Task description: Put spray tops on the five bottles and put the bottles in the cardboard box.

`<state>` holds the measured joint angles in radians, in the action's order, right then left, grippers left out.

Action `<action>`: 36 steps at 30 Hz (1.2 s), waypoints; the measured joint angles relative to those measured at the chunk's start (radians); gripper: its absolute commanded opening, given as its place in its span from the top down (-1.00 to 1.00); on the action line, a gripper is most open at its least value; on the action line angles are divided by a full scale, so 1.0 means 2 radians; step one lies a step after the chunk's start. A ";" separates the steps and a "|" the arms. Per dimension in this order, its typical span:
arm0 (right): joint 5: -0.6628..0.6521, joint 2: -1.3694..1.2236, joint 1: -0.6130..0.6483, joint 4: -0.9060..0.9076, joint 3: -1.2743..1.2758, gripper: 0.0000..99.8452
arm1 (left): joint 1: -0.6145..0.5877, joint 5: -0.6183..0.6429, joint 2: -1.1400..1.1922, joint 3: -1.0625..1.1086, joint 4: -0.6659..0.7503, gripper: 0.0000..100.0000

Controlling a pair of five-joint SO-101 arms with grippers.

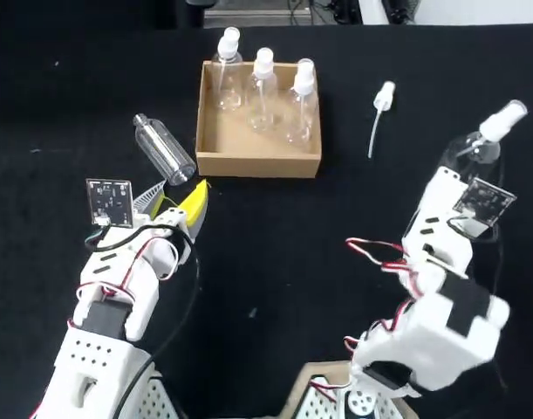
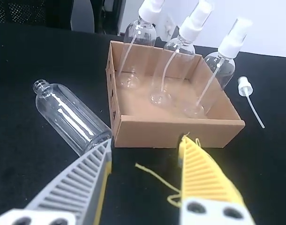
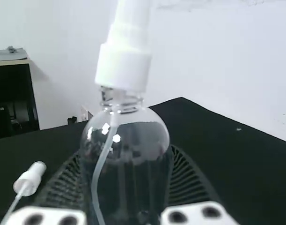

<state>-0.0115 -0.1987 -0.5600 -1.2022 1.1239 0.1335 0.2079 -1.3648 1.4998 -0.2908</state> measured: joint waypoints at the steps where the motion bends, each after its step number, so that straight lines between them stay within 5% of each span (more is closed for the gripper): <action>1: 0.000 -0.017 -0.003 -0.008 -0.008 0.98 | 0.000 0.000 0.000 0.000 0.000 0.57; 19: -0.018 -0.255 -0.012 -0.180 -0.085 0.98 | 0.000 0.000 0.000 0.000 0.000 0.57; 28: -0.051 -0.267 -0.011 -0.197 -0.090 0.71 | 0.000 0.000 0.000 0.000 0.000 0.57; 36: -0.051 -0.269 -0.006 -0.199 -0.090 0.69 | 0.000 0.000 0.000 0.000 0.000 0.57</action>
<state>-0.1143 -0.7357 -0.5723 -1.5996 0.9444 0.1335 0.2079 -1.3648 1.4998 -0.2908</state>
